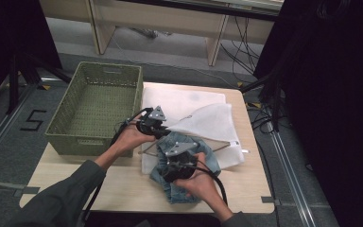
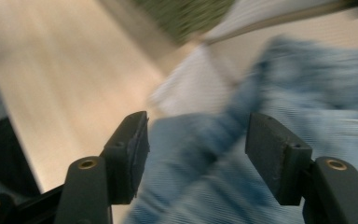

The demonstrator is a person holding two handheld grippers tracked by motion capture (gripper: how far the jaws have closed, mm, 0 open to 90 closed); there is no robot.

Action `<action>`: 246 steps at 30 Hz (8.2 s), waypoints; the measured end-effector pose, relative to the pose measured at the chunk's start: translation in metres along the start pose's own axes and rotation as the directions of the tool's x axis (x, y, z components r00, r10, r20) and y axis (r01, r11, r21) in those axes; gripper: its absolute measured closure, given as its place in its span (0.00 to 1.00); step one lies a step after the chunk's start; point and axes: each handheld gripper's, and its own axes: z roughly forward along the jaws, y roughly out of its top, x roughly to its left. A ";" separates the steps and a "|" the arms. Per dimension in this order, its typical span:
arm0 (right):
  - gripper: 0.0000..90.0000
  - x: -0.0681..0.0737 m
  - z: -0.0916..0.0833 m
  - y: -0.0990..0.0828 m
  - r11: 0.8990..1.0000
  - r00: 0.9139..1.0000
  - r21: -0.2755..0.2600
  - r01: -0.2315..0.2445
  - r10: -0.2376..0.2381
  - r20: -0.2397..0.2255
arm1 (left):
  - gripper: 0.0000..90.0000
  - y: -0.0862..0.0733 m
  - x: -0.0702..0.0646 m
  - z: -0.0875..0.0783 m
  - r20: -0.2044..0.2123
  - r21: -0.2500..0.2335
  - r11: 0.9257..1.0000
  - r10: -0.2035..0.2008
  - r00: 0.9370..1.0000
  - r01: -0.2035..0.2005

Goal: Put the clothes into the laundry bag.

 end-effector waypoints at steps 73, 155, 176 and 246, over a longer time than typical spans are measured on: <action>0.77 -0.090 -0.015 -0.064 0.981 0.968 0.055 -0.186 0.174 0.180 | 0.92 0.010 -0.017 -0.002 0.021 0.001 0.999 0.049 0.999 -0.049; 0.83 -0.090 0.014 -0.021 0.982 0.968 -0.073 -0.173 0.183 0.173 | 0.54 -0.064 -0.062 -0.008 -0.056 0.142 0.989 -0.037 0.998 0.044; 0.83 -0.098 -0.010 -0.029 0.981 0.963 -0.060 -0.186 0.194 0.186 | 0.95 -0.074 -0.060 0.039 -0.027 0.158 0.985 -0.070 0.997 0.073; 0.83 -0.098 0.048 -0.019 0.977 0.950 -0.057 -0.206 0.214 0.227 | 0.96 -0.071 -0.089 0.038 0.079 0.171 0.984 0.040 0.996 -0.053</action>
